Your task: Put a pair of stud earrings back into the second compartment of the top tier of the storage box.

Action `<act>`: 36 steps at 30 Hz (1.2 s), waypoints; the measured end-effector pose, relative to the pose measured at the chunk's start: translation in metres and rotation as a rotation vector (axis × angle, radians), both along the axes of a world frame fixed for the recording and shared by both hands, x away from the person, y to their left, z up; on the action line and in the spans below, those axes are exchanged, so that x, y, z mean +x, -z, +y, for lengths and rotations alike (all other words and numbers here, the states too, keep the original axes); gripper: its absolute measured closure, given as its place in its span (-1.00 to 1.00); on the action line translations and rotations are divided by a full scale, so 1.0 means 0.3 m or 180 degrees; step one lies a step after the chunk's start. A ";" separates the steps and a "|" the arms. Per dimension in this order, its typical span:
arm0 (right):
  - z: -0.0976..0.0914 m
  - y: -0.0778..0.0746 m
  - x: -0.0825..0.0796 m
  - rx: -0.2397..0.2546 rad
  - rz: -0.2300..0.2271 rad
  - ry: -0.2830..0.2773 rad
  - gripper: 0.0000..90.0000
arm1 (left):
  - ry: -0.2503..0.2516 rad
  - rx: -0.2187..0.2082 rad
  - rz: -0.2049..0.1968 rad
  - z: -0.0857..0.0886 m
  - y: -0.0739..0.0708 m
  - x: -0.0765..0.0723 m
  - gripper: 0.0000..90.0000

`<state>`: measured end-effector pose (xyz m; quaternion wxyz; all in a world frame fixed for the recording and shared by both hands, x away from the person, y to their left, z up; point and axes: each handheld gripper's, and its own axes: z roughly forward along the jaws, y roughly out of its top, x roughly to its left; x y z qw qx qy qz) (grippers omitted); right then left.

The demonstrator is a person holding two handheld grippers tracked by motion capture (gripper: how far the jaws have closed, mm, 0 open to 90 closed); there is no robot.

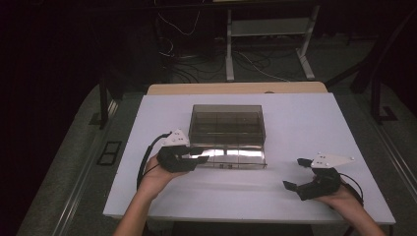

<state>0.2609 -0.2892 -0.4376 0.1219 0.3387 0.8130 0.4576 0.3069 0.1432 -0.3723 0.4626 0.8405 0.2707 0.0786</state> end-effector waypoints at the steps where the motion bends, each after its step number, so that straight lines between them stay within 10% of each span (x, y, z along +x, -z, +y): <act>1: 0.001 0.000 0.000 -0.0004 0.0005 0.0001 -0.98 | -0.0002 -0.0018 0.0001 0.011 0.001 -0.001 0.30; 17: 0.000 0.002 0.002 0.0002 0.0021 0.0012 -0.98 | -0.0176 -0.0170 -0.0153 0.137 0.016 -0.049 -0.34; 36: -0.004 0.002 0.001 -0.0001 0.0026 0.0033 -0.98 | -0.0200 -0.0101 -0.0186 0.124 0.146 -0.084 -0.97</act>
